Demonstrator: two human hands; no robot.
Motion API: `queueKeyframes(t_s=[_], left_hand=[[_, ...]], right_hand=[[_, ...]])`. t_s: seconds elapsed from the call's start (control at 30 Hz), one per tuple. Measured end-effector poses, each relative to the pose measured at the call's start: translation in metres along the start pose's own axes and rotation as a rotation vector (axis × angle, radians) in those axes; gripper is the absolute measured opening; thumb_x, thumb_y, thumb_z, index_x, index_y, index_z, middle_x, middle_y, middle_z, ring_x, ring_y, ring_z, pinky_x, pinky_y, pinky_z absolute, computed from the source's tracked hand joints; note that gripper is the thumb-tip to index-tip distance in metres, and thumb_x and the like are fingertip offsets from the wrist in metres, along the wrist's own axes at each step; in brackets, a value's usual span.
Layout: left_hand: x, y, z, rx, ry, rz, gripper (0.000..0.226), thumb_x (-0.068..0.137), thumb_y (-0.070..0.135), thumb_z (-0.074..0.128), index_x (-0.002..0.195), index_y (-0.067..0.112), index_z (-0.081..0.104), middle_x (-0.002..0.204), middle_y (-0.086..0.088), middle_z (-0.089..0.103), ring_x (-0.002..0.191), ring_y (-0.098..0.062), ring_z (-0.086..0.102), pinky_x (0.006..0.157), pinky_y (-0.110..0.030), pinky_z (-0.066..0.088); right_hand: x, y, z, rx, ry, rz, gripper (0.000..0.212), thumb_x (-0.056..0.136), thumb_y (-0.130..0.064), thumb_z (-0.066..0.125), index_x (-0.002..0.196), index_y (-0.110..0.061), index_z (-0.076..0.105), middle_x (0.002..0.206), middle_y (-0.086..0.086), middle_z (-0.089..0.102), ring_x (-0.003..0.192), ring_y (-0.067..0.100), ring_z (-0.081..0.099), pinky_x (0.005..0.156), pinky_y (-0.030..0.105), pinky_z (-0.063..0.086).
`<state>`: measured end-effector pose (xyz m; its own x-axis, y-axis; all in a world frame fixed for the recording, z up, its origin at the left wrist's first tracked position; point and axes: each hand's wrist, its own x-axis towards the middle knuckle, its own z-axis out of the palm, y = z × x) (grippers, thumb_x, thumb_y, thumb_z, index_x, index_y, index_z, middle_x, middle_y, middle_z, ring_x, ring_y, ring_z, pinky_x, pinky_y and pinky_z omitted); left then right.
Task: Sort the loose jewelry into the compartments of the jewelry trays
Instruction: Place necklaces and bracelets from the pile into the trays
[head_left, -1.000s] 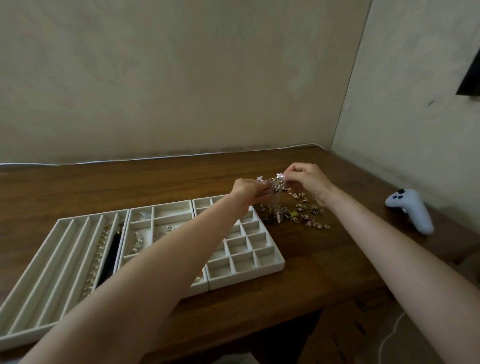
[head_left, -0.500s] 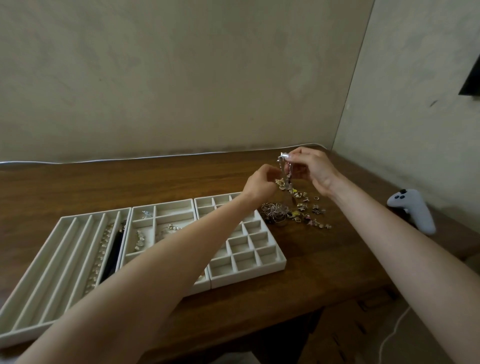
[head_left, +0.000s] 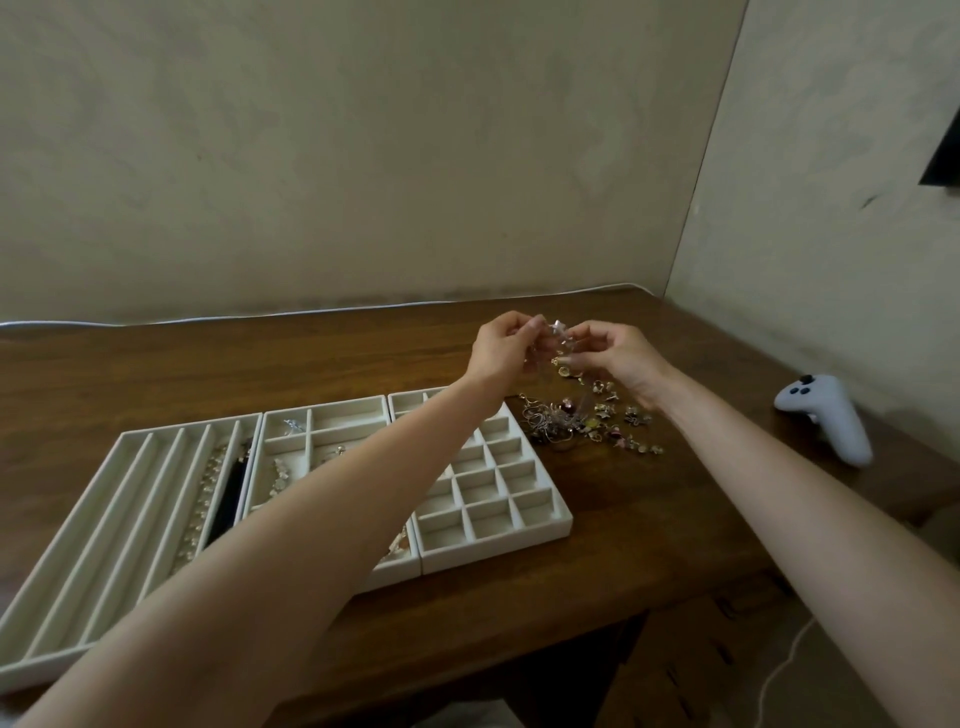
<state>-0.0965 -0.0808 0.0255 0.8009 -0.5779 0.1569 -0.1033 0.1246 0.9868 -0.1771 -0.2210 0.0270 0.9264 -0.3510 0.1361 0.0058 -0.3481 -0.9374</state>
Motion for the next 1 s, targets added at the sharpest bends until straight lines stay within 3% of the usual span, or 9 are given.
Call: queueKeyframes(t_s=[0.13,0.3,0.5,0.6,0.77,0.9,1.0], left_hand=[[-0.003,0.007,-0.004,-0.087,-0.026,0.035,0.017,0.097,0.018,0.046,0.087,0.008,0.057,0.086,-0.006,0.069,0.070,-0.014,0.064,0.061,-0.025,0.055],[-0.003,0.014,-0.009,-0.238,-0.046,0.041,0.016,0.097,0.017,0.047,0.087,0.010,0.058,0.095,-0.009,0.069,0.070,-0.012,0.063,0.062,-0.023,0.054],[0.001,0.024,-0.016,-0.545,-0.038,0.024,0.015,0.097,0.011,0.042,0.100,0.001,0.053,0.103,-0.014,0.067,0.076,-0.016,0.066,0.073,-0.027,0.055],[0.004,0.026,-0.021,-0.562,-0.019,0.038,0.015,0.095,0.008,0.044,0.097,-0.002,0.054,0.106,-0.015,0.065,0.079,-0.016,0.063,0.073,-0.026,0.054],[0.000,0.030,-0.032,-0.507,0.013,0.059,0.022,0.091,0.005,0.041,0.074,0.004,0.056,0.100,-0.009,0.067,0.058,-0.006,0.049,0.052,-0.016,0.038],[-0.002,0.030,-0.038,-0.497,0.056,0.021,0.019,0.090,0.007,0.042,0.075,0.009,0.053,0.093,-0.009,0.067,0.054,-0.006,0.035,0.048,-0.016,0.029],[-0.003,0.029,-0.043,-0.377,0.095,-0.009,0.023,0.093,0.027,0.050,0.083,0.009,0.058,0.079,-0.002,0.068,0.048,-0.005,0.033,0.043,-0.016,0.025]], right_hand=[[0.000,0.007,0.001,-0.004,0.022,0.034,0.013,0.080,-0.005,0.068,0.090,-0.012,0.067,0.085,0.006,0.065,0.076,0.018,0.062,0.074,0.034,0.051],[0.000,0.008,-0.003,0.047,0.068,0.041,0.006,0.082,-0.012,0.068,0.087,-0.013,0.069,0.077,0.003,0.063,0.065,0.011,0.058,0.064,0.022,0.049],[-0.002,0.010,0.000,-0.032,0.086,0.086,0.012,0.085,-0.009,0.064,0.096,-0.009,0.069,0.075,0.006,0.065,0.064,0.014,0.060,0.055,0.019,0.050],[-0.001,0.013,-0.002,0.002,0.157,0.125,0.013,0.087,-0.007,0.061,0.097,-0.008,0.069,0.077,0.008,0.066,0.063,0.014,0.061,0.060,0.023,0.053],[0.003,0.012,-0.007,0.091,0.328,0.142,0.015,0.088,-0.014,0.061,0.099,-0.011,0.072,0.082,0.002,0.065,0.071,0.015,0.057,0.072,0.030,0.049],[-0.001,0.004,-0.007,0.244,0.331,0.128,0.018,0.093,-0.021,0.055,0.099,-0.013,0.070,0.071,0.002,0.058,0.058,0.012,0.053,0.054,0.021,0.046],[-0.001,-0.001,-0.007,0.312,0.293,0.127,0.026,0.097,-0.026,0.048,0.096,-0.011,0.069,0.072,0.004,0.061,0.059,0.013,0.054,0.054,0.022,0.044]])
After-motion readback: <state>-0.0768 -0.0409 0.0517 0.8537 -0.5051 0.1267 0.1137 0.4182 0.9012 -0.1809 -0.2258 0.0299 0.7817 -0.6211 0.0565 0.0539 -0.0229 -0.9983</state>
